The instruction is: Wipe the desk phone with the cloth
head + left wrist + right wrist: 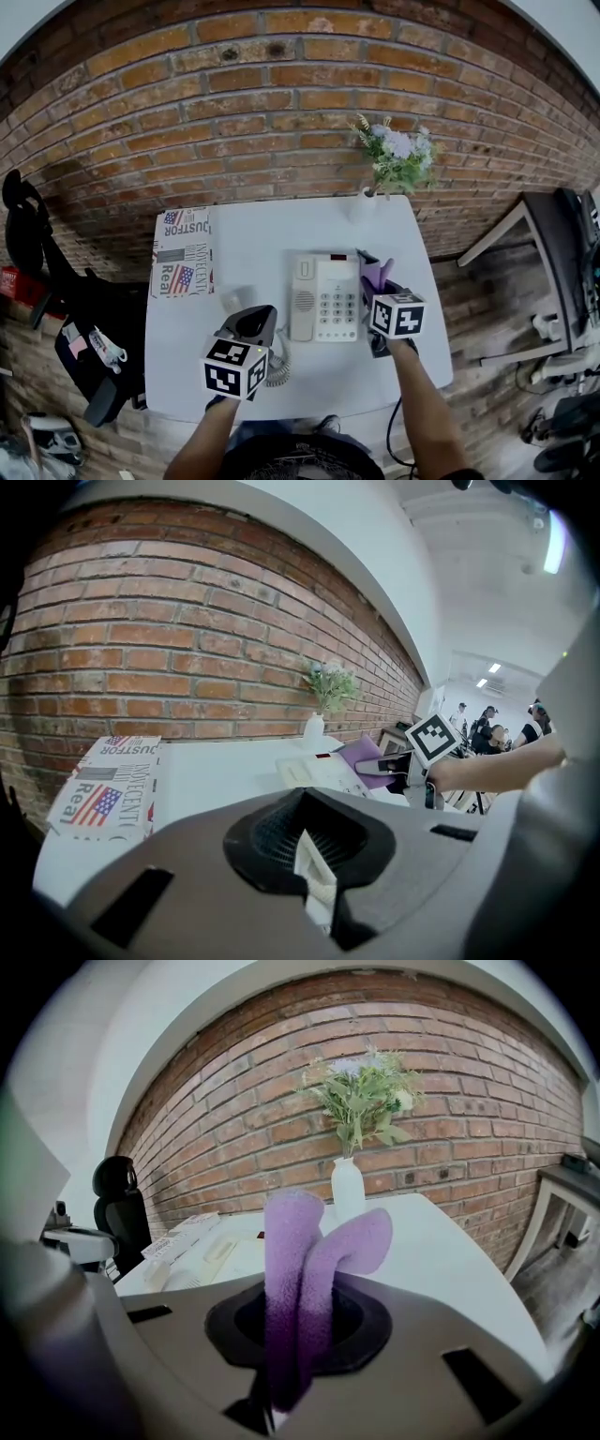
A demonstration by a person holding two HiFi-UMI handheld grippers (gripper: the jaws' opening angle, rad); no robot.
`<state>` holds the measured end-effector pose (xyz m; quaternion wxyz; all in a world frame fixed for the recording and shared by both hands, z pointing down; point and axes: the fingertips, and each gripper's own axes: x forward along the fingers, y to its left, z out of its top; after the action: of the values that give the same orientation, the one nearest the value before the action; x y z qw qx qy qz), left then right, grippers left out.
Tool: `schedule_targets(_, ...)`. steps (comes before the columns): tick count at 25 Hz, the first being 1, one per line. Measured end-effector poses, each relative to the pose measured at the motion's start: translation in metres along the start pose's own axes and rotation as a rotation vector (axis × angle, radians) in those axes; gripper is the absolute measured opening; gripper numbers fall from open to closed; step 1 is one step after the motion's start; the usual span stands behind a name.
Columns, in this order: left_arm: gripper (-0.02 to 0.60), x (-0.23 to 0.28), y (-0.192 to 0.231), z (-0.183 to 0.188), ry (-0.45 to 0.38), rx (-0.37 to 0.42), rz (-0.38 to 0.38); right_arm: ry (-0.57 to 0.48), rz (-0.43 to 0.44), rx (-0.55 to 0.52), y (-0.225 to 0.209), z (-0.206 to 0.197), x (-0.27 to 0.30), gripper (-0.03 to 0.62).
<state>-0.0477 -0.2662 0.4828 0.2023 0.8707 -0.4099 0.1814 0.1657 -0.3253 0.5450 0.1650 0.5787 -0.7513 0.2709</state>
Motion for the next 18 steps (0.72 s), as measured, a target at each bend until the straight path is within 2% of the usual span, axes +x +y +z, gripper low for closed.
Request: schedule_targets(18, 0.005, -0.023, -0.041, -0.019, -0.024, -0.012, 0.055, 0.044, 0.115, -0.041, 0.022, -0.057, -0.050, 0.047)
